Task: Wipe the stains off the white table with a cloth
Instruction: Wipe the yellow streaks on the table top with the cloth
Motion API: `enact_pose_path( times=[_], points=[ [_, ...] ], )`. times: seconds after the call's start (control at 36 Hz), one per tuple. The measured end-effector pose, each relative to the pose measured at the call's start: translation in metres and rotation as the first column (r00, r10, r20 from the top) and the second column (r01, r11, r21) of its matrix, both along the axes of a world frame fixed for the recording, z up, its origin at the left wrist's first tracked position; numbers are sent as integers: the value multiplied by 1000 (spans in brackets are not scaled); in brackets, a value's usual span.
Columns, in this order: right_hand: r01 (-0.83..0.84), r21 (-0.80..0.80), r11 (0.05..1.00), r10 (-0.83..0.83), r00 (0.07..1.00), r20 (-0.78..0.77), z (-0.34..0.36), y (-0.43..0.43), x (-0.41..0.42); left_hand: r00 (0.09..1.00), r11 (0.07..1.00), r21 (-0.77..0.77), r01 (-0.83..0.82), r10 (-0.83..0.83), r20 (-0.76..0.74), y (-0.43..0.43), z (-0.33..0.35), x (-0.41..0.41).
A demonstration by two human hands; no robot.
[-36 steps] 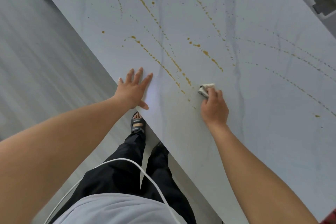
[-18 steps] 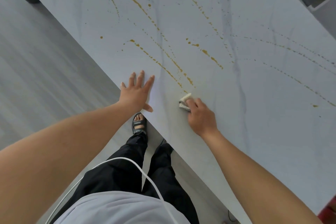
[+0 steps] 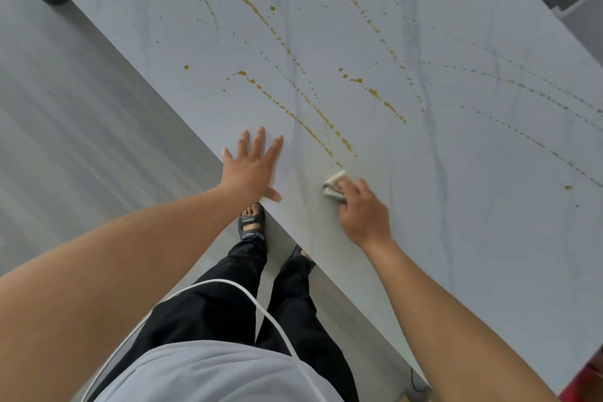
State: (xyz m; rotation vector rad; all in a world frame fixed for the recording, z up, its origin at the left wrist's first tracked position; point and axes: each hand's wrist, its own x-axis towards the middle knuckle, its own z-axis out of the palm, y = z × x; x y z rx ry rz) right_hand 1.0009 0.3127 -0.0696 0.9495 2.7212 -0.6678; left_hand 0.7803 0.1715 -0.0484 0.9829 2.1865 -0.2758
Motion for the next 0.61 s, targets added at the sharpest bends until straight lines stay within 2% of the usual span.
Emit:
enact_pose_path(
  times=[0.03, 0.06, 0.08, 0.14, 0.19, 0.22, 0.28, 0.36, 0.42, 0.53, 0.61],
  points=[
    [114, 11, 993, -114, 994, -2, 0, -1, -1, 1000, 1000, 0, 2, -2, -3, 0, 0, 0],
    [160, 27, 987, -160, 987, -10, 0, -4, -3, 1000, 1000, 1, 4, -4, -5, 0, 0, 0],
    [133, 42, 990, -132, 991, -20, 0, -9, -3, 1000, 1000, 0, 8, -8, -7, 0, 0, 0],
    [-51, 30, 998, 52, 998, -35, 0, -20, -2, 1000, 1000, 1, 15, -15, -6, 0, 0, 0],
    [-257, -2, 966, 256, 966, -42, 1, -25, 1, 1000, 1000, 5, 14, -14, -3, 0, -1, 0],
    [-303, -6, 953, 303, 952, -42, 0, -23, 1, 1000, 1000, 7, 15, -15, -6, -1, -1, 0],
    [-245, 0, 969, 245, 969, -29, -2, -15, 1, 1000, 1000, 7, 22, -21, -8, -1, 0, 0],
    [111, 15, 994, -110, 994, -21, -4, -6, -2, 1000, 1000, 9, 25, -25, -7, -1, -1, 0],
    [225, 45, 973, -223, 974, -43, -5, -9, -4, 1000, 1000, 11, 25, -25, -7, -2, -1, -1],
    [70, 51, 996, -67, 996, -60, -4, -38, -3, 999, 999, 4, 46, -46, -16, -2, -2, -1],
    [31, 4, 1000, -31, 997, -77, -3, -66, 2, 998, 998, 7, 60, -60, -25, -3, -3, -2]
  ],
)
